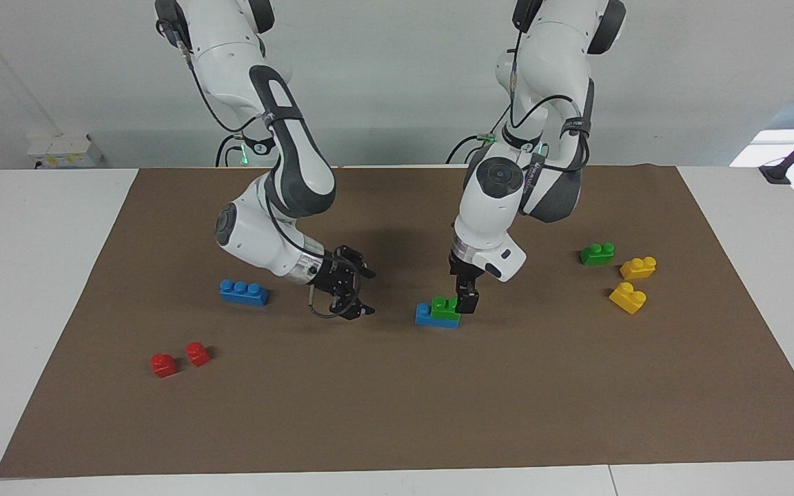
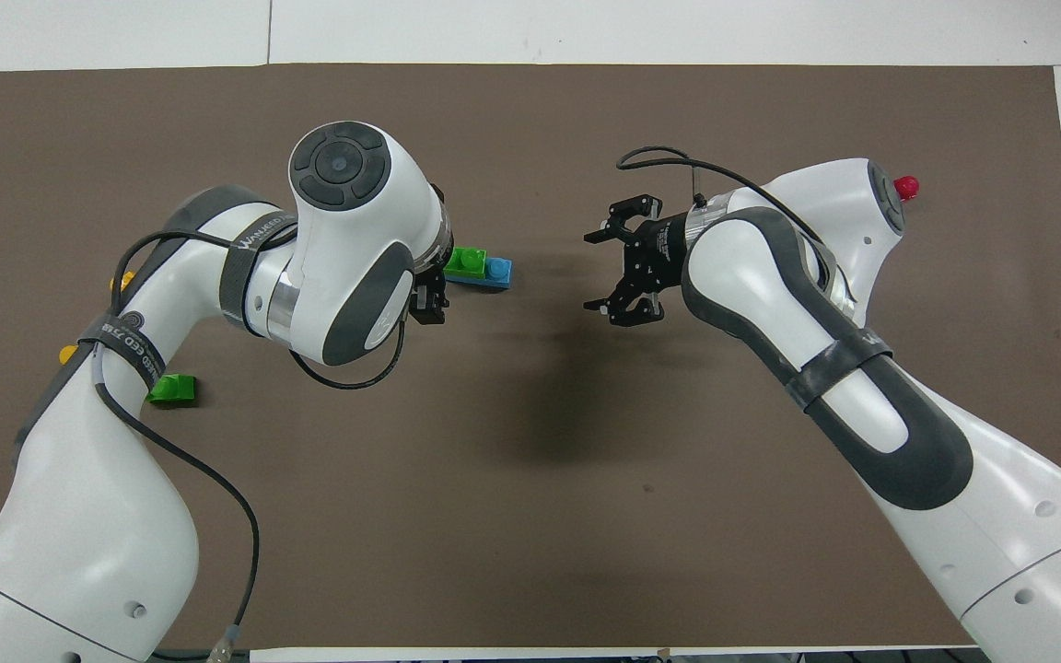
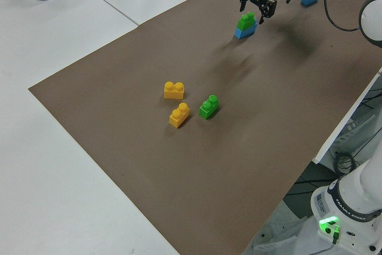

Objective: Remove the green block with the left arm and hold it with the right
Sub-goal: 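Position the left gripper at the green block and the right gripper at the blue block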

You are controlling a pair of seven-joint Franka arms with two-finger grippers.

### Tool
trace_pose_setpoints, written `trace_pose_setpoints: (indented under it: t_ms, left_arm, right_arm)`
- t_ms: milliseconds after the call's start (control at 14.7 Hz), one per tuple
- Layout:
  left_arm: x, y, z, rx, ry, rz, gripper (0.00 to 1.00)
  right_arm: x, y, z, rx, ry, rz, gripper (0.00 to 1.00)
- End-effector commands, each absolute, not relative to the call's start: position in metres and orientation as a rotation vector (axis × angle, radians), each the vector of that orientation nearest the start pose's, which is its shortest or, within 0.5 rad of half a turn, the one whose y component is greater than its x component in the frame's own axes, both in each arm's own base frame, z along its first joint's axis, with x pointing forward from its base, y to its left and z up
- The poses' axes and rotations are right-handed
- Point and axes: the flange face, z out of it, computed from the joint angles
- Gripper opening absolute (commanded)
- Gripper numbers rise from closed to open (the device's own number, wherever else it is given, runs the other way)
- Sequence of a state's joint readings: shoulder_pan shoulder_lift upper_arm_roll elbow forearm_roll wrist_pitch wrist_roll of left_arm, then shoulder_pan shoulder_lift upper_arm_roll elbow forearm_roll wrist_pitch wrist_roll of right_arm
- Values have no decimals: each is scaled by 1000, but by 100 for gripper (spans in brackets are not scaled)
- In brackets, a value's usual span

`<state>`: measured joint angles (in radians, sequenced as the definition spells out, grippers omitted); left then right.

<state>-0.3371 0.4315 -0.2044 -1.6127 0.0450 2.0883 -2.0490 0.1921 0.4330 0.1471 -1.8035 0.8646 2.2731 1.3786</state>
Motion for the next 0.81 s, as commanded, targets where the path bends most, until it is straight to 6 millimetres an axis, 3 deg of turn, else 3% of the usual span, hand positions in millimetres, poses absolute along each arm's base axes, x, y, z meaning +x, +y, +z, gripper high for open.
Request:
trace_pose_setpoints:
  t_ms: [0, 272, 407, 611, 747]
  left_arm:
    - [597, -342, 375, -2307, -2240, -2, 100]
    - [596, -344, 368, -2300, -2288, -45, 100]
    - [595, -345, 365, -2303, -2292, -45, 100]
    - [592, -344, 355, -2293, -2304, -43, 100]
    - [592, -344, 353, -2291, -2304, -44, 100]
  right_arm:
    - [617, 236, 304, -1765, 1835, 703, 92]
    - [610, 260, 282, -1787, 1836, 670, 92]
    - [605, 276, 281, -1750, 1839, 663, 92]
    - [605, 278, 279, -1744, 1843, 651, 92]
    - [602, 291, 279, -1758, 1828, 635, 92]
